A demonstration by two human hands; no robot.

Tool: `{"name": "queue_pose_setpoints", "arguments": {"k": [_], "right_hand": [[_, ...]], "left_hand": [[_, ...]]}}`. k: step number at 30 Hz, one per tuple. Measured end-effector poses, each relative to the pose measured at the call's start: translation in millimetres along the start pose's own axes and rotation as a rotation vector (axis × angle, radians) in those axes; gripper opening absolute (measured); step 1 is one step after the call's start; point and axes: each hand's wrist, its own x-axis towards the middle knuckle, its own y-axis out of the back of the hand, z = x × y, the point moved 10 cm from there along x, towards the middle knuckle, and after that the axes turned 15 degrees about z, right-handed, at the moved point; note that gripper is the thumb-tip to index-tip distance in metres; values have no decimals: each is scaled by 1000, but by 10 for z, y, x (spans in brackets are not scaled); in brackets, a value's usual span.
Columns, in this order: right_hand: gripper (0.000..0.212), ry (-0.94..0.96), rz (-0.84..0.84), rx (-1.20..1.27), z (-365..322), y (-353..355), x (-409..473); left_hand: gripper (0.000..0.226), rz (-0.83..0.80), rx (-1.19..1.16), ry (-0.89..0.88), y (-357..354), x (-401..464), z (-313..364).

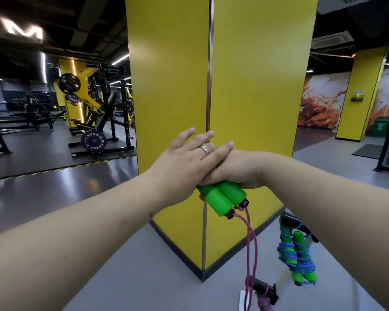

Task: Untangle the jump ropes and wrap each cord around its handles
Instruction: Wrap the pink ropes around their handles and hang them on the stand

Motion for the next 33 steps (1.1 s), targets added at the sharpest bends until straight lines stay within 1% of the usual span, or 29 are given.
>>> {"name": "queue_pose_setpoints", "arguments": {"k": [2, 3, 4, 6, 7, 9, 11, 12, 15, 18, 20, 22, 23, 25, 26, 27, 29, 31, 32, 33], "right_hand": [[29, -22, 5, -44, 33, 6, -11], [35, -40, -1, -33, 63, 37, -22], [42, -65, -22, 3, 97, 71, -39], [54, -118, -39, 55, 173, 160, -79], [57, -126, -9, 45, 199, 217, -78], [54, -76, 114, -27, 190, 322, -22], [53, 16, 234, -97, 118, 360, 46], [53, 56, 258, -104, 83, 347, 76], [46, 120, 267, -149, 22, 322, 97], [47, 138, 225, -234, 18, 291, 71], [50, 132, 205, -204, 37, 278, 64], [47, 112, 249, -219, 85, 332, 71], [41, 105, 309, -328, 114, 390, 63], [34, 129, 420, -762, 118, 458, 17], [32, 185, 418, -964, 73, 386, 0], [32, 255, 386, -1098, -3, 256, -18], [32, 386, 314, -1203, -258, 17, -76], [33, 442, 262, -1176, -471, -11, -60], [32, 420, 258, -1060, -500, 101, -11], [30, 362, 271, -849, -478, 282, 35]], "left_hand": [[90, -9, 4, -29, -72, 4, -9], [81, -15, 32, -18, -100, -12, -59], [68, -22, 65, 21, -107, -35, -145], [45, -49, 116, 154, -71, -99, -360], [38, -71, 140, 228, -59, -139, -460], [29, -135, 184, 341, -83, -202, -581], [31, -149, 189, 368, -116, -202, -591], [33, -143, 175, 357, -135, -187, -571], [32, -120, 59, 302, -219, -204, -491], [45, -143, -44, 330, -287, -293, -473], [40, -174, -139, 432, -300, -333, -483], [29, -222, -227, 609, -344, -386, -608], [26, -257, -244, 699, -379, -431, -702], [22, -375, -194, 808, -462, -562, -863], [22, -457, -137, 819, -494, -627, -901], [22, -541, -81, 800, -523, -682, -890], [23, -687, -26, 690, -590, -733, -705], [26, -803, -108, 512, -698, -744, -396], [27, -840, -217, 448, -722, -738, -257], [26, -844, -356, 433, -695, -715, -172]]}}
